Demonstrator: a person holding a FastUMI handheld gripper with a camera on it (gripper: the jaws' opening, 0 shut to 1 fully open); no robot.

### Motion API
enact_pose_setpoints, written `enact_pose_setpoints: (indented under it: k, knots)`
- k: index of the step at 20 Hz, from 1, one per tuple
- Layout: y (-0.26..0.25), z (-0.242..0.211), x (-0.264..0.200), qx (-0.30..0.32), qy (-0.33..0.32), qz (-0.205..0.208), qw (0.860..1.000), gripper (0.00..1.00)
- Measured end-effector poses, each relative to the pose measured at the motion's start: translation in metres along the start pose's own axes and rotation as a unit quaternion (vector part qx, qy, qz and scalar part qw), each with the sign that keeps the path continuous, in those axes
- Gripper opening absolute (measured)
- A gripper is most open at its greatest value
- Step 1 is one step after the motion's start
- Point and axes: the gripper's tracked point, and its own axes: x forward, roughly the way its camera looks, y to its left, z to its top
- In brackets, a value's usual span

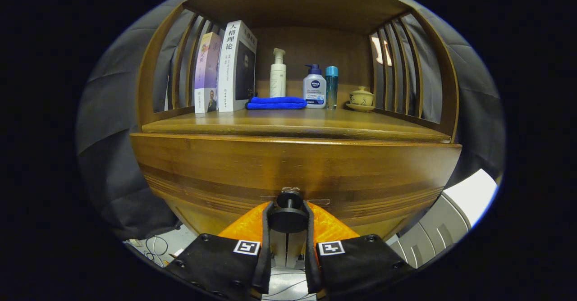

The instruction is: Pull open the drawer, take out the items inside it, and place them on the countertop above the cabinet.

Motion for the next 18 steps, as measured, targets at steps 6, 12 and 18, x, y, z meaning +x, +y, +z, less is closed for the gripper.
enact_pose_setpoints:
  k: [6,12,18]
  knots:
    - [0.003,-0.009,-0.029,-0.004,0.003,-0.003,1.0,0.33]
    - [0.005,-0.018,-0.056,-0.012,0.007,-0.007,1.0,0.33]
    - [0.003,-0.027,-0.082,-0.012,0.009,-0.016,1.0,0.33]
